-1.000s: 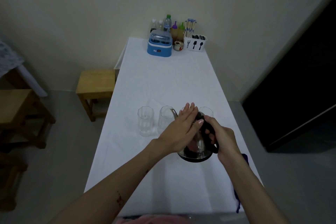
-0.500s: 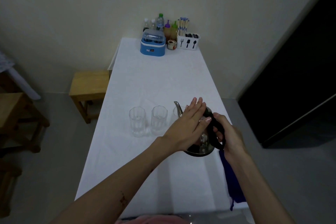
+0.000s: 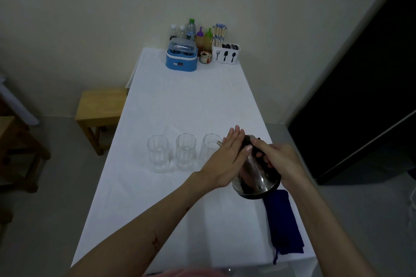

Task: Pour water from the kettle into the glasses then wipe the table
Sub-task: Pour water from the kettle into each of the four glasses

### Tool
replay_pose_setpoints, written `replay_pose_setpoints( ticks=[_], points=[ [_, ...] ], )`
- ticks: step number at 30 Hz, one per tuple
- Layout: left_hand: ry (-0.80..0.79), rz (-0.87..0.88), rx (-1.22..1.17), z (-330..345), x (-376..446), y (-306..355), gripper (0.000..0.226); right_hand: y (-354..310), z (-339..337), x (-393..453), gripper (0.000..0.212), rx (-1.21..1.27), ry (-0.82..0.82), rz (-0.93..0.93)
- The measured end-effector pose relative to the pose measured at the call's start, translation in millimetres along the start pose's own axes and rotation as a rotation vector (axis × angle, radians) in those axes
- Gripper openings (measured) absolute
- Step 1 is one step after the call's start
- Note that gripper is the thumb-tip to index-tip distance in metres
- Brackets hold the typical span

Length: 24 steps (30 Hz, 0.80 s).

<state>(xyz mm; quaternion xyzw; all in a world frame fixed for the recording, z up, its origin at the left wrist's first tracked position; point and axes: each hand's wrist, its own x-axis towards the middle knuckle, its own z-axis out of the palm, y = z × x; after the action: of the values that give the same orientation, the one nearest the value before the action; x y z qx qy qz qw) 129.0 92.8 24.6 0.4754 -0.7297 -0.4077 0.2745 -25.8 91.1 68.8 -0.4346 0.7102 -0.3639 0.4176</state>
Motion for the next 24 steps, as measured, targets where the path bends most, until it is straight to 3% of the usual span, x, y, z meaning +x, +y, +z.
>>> replay_pose_setpoints(
  ticks=[24],
  points=[
    [0.139, -0.057, -0.088, 11, 9, 3, 0.063, -14, -11, 27, 0.042, -0.162, -0.138, -0.104]
  ],
)
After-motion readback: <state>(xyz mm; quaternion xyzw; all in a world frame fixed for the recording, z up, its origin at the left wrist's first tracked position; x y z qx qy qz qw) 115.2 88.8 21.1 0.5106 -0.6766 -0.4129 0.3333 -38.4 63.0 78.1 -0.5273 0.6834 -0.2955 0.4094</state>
